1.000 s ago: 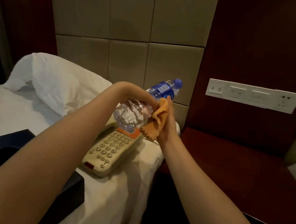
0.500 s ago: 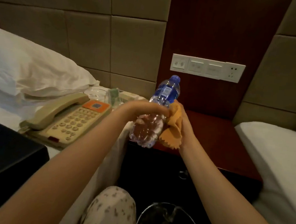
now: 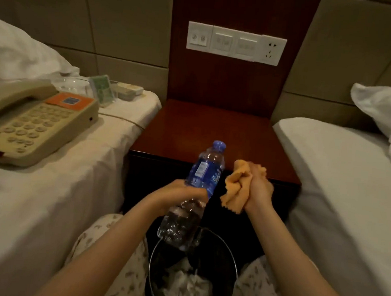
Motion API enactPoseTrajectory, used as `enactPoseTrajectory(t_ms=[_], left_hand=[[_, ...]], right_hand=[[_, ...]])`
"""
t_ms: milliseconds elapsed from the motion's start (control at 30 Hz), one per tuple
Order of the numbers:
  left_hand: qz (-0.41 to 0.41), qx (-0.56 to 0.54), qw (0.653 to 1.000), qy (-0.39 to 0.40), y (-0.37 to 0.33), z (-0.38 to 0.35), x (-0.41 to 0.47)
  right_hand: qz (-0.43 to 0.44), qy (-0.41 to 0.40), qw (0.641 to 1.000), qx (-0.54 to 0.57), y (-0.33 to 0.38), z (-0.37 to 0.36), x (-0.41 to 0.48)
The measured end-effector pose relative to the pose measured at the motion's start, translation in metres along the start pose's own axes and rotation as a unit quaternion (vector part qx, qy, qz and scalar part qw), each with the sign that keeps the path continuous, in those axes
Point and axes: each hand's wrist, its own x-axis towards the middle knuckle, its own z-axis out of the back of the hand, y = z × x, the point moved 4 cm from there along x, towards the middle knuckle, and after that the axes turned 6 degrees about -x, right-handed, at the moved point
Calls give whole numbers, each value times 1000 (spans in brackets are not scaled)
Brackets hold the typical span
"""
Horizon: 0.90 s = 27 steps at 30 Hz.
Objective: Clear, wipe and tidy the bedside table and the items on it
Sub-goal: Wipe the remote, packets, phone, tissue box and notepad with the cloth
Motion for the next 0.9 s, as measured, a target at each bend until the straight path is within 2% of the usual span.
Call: enactPoseTrajectory(t_ms=[67, 167, 267, 367, 500, 567, 600, 667, 767, 833, 900], left_hand=[[-3, 1, 1000, -1, 12, -9, 2], [-13, 43, 999, -3, 21, -24, 4], [-20, 22, 999, -17, 25, -32, 6], [-29, -18, 998, -45, 28, -32, 6], [-35, -19, 998, -49, 26, -34, 5], [-26, -20, 999, -34, 28, -37, 5], [-29, -12, 999, -33, 30, -38, 5], [-36, 37, 997, -57, 35, -36, 7], [-59, 176, 979, -86, 36, -34, 9], [-64, 223, 968, -93, 37, -35, 12], [-69, 293, 947, -113, 36, -38, 11]], right_hand=[[135, -91, 981, -102, 19, 10, -5], [299, -56, 932, -195, 19, -4, -25], [403, 2, 873, -274, -3, -16, -38], [429, 60, 840, -327, -19, -22, -40], [433, 103, 834, -325, -11, -18, -33], [422, 97, 845, -315, -5, -16, -33], [437, 83, 834, -325, -5, -16, -35], [519, 52, 758, -392, -7, -19, -46], [624, 107, 619, -464, -13, -29, -61], [665, 145, 541, -494, -13, -33, -67], [688, 136, 473, -534, -13, -39, -71]])
